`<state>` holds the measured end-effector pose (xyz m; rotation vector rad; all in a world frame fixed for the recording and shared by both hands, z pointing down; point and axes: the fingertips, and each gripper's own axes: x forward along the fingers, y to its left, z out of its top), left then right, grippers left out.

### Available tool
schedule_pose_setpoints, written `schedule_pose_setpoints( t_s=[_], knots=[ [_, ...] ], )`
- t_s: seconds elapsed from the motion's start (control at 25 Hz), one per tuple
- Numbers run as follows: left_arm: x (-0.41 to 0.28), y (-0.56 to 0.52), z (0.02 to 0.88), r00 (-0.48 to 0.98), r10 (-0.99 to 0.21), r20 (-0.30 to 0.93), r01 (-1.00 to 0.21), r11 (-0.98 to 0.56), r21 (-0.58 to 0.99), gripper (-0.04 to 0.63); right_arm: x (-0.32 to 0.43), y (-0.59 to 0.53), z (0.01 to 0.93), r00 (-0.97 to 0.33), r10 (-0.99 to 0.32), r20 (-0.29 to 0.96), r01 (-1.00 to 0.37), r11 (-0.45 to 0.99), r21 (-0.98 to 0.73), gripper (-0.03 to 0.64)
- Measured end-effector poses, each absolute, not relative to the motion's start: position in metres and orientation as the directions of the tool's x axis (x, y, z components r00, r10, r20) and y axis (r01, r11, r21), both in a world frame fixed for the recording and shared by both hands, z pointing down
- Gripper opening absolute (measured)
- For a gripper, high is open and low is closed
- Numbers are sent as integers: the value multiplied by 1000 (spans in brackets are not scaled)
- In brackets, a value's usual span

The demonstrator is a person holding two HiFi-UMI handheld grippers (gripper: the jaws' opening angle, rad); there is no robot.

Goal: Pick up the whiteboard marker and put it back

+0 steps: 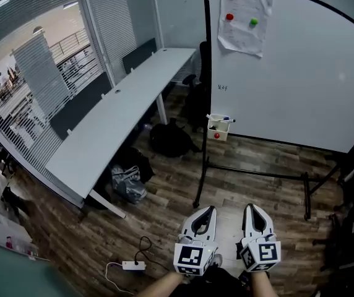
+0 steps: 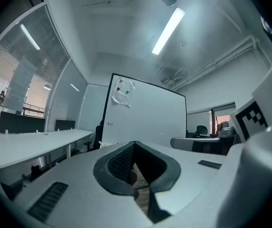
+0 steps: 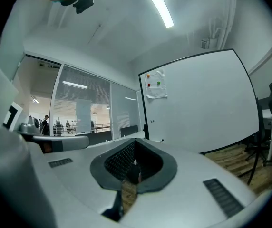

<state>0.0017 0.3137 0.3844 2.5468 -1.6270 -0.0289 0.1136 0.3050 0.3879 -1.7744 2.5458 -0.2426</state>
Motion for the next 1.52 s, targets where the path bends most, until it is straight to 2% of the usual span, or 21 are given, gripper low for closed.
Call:
schedule_pose_setpoints(
  t_s=[0.76,1.52],
  knots=[
    [43,214,391,324,-943,79,-943,-316,101,8,145,197,394,-430,-898,92,-895,410,-174,12],
    [24,51,419,410,-904,117,-910,-399,112,8,118,41,435,-377,-911,167,-921,349,-174,12]
  ],
)
